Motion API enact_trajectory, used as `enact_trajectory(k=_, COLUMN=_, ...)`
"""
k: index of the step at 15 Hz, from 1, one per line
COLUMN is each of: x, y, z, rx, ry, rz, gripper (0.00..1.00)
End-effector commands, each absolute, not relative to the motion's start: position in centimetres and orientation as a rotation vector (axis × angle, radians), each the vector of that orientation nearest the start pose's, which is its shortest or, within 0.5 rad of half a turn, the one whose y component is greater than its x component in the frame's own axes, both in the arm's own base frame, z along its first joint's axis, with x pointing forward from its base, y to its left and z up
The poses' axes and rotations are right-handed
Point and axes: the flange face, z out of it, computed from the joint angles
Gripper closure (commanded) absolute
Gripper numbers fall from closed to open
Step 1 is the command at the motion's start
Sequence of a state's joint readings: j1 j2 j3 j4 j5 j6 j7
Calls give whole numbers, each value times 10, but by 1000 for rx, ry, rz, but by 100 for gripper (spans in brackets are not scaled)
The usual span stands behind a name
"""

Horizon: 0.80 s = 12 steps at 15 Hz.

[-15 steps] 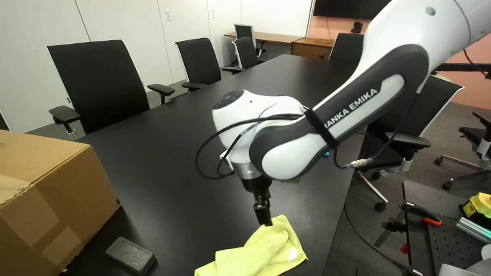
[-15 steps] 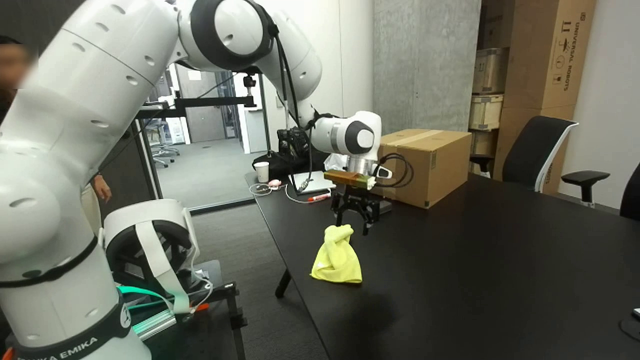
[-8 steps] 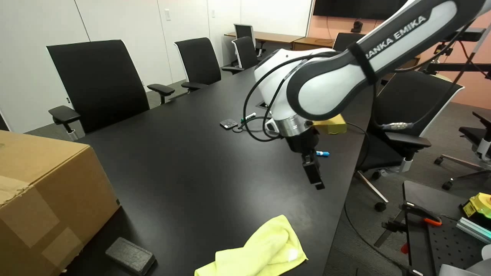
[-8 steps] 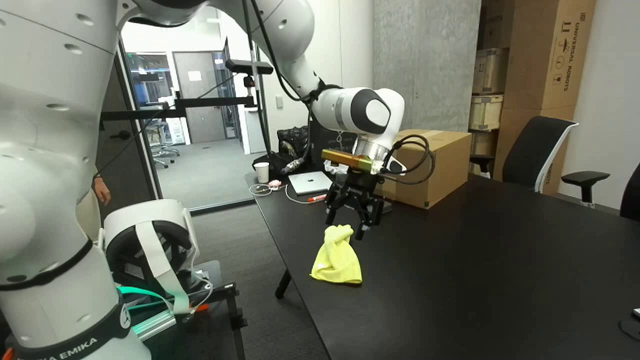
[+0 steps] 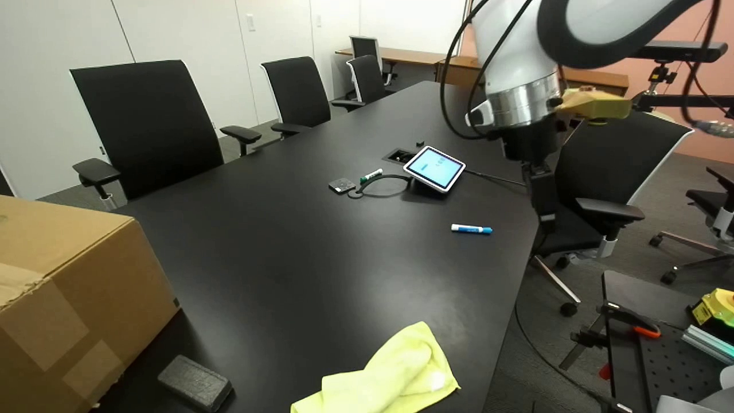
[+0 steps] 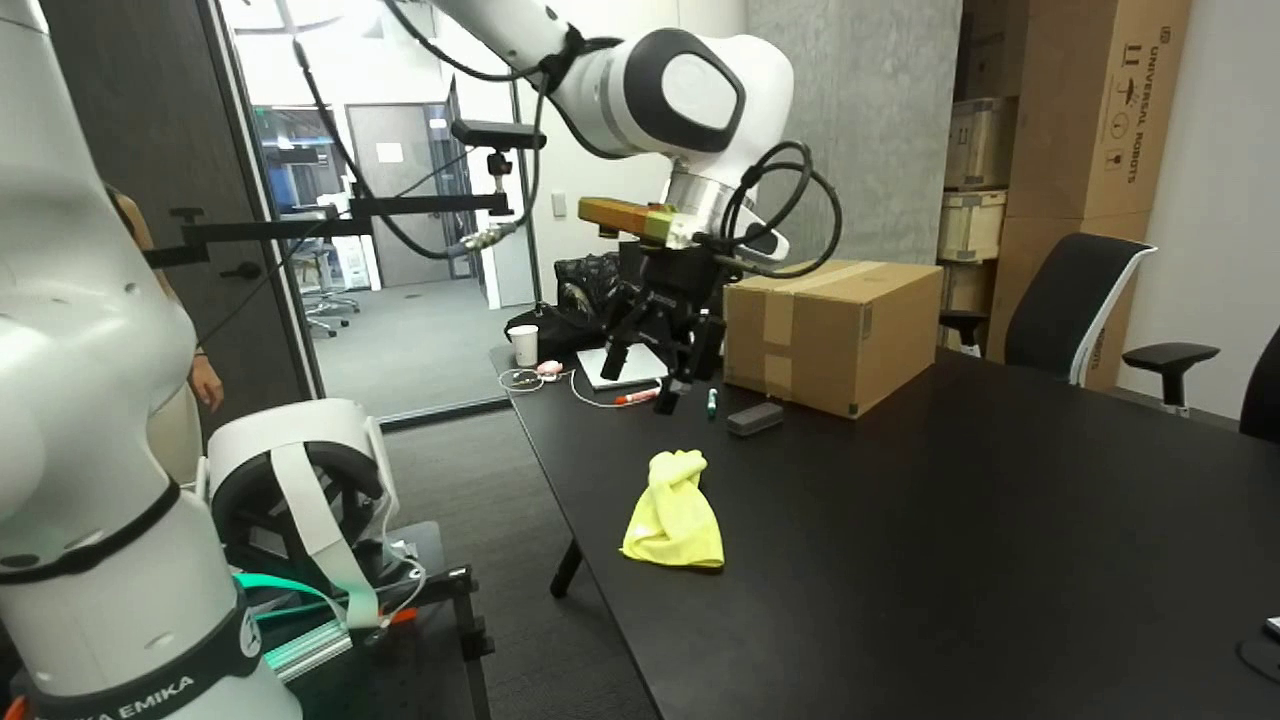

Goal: Fold the cloth on the table

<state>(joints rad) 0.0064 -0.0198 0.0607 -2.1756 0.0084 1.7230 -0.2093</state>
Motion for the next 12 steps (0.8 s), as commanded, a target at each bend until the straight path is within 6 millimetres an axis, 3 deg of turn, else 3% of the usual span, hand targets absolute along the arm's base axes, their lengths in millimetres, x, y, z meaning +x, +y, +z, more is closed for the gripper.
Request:
enact_trajectory(k=1, x=422, y=21, z=428, rx=-3013, ry=-370, rz=497, gripper=0)
enact_trajectory(k=7, x=379, y=12, z=477, rx=-3063, ry=-315, rz=296, gripper=0)
enact_trajectory(k=8, x=398, y=13, z=468, rx=-3068, ry=-345, rz=364, gripper=0)
enact_trajectory(k=12, x=382, y=11, z=476, rx=-3076, ry=-337, rz=320, gripper=0)
